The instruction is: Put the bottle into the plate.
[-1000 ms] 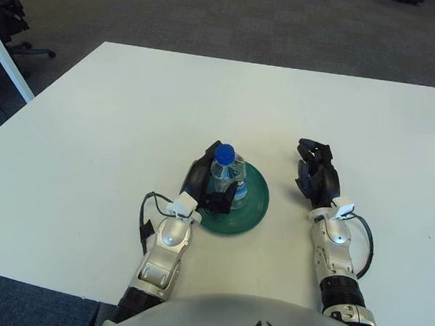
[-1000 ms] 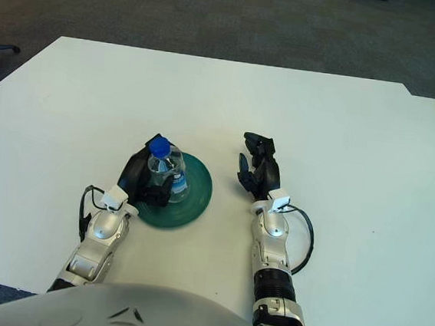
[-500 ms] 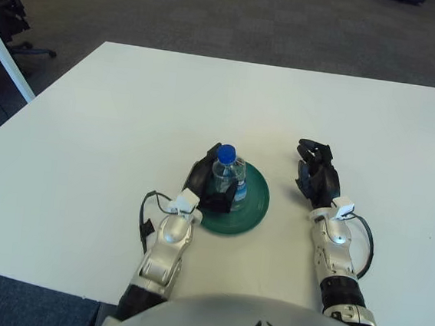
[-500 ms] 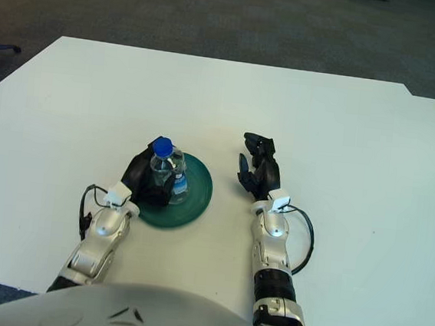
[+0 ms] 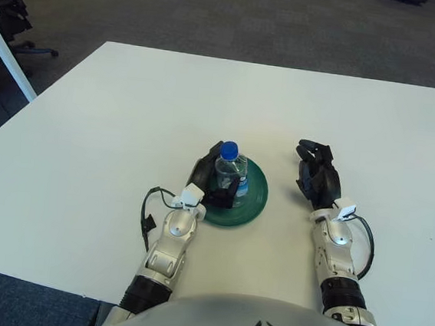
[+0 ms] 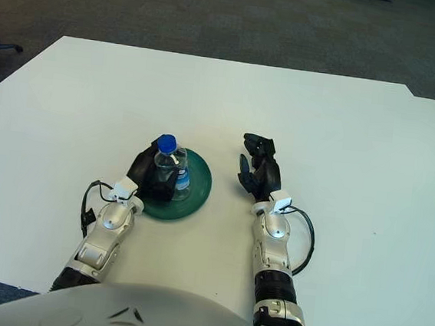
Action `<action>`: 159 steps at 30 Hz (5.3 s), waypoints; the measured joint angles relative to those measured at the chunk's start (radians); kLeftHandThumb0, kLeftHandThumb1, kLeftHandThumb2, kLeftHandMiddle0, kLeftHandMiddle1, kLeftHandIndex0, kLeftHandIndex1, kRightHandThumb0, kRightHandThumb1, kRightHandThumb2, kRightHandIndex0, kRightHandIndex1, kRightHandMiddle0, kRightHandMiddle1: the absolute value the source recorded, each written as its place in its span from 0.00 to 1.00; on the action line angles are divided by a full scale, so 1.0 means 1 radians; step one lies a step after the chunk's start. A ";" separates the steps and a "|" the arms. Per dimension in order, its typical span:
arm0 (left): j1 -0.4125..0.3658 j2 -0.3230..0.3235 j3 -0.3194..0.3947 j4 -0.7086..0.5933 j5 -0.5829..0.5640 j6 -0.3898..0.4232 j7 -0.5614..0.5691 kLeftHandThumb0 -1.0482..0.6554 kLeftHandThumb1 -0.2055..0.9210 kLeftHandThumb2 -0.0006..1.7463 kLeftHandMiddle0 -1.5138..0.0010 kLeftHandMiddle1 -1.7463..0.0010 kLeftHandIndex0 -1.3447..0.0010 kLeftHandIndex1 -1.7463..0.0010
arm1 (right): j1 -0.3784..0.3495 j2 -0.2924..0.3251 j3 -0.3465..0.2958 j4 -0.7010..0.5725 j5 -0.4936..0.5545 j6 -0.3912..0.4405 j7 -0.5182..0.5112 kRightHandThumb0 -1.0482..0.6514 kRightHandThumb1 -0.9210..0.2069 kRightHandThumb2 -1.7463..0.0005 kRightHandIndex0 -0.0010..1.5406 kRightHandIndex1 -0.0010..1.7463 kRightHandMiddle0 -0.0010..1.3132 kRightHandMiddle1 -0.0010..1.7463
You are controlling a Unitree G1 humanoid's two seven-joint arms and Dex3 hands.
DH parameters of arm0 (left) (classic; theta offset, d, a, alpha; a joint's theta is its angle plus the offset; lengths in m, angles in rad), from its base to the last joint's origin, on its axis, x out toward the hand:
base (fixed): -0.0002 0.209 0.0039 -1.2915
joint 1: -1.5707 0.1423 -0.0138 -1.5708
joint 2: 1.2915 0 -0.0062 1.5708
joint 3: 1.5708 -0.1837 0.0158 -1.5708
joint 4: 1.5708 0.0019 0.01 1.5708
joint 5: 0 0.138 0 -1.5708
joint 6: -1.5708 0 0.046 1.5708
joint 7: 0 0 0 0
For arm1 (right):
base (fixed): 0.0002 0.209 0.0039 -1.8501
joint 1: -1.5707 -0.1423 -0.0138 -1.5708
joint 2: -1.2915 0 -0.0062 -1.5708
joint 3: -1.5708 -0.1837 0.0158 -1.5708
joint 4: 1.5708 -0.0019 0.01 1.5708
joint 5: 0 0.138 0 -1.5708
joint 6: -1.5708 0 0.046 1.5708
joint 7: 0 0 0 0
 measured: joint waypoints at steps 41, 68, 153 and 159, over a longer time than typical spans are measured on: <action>0.024 0.146 0.003 -0.021 0.077 -0.083 -0.064 0.00 1.00 0.12 1.00 1.00 1.00 1.00 | 0.028 0.007 0.008 -0.040 0.005 0.020 -0.002 0.39 0.10 0.61 0.36 0.37 0.03 0.67; -0.097 0.073 0.101 0.276 0.007 -0.392 0.050 0.00 1.00 0.47 1.00 1.00 1.00 1.00 | 0.014 0.011 0.004 -0.023 0.005 0.014 -0.012 0.38 0.08 0.65 0.36 0.36 0.02 0.67; -0.116 0.151 0.334 0.161 -0.081 -0.286 0.053 0.06 1.00 0.60 0.56 0.98 0.71 0.46 | -0.101 0.002 -0.041 0.131 0.007 -0.024 0.033 0.37 0.14 0.59 0.35 0.42 0.03 0.72; -0.118 0.166 0.350 0.205 -0.077 -0.315 0.058 0.06 1.00 0.62 0.55 0.98 0.73 0.47 | -0.114 0.002 -0.043 0.146 0.007 -0.027 0.021 0.37 0.14 0.58 0.35 0.42 0.05 0.68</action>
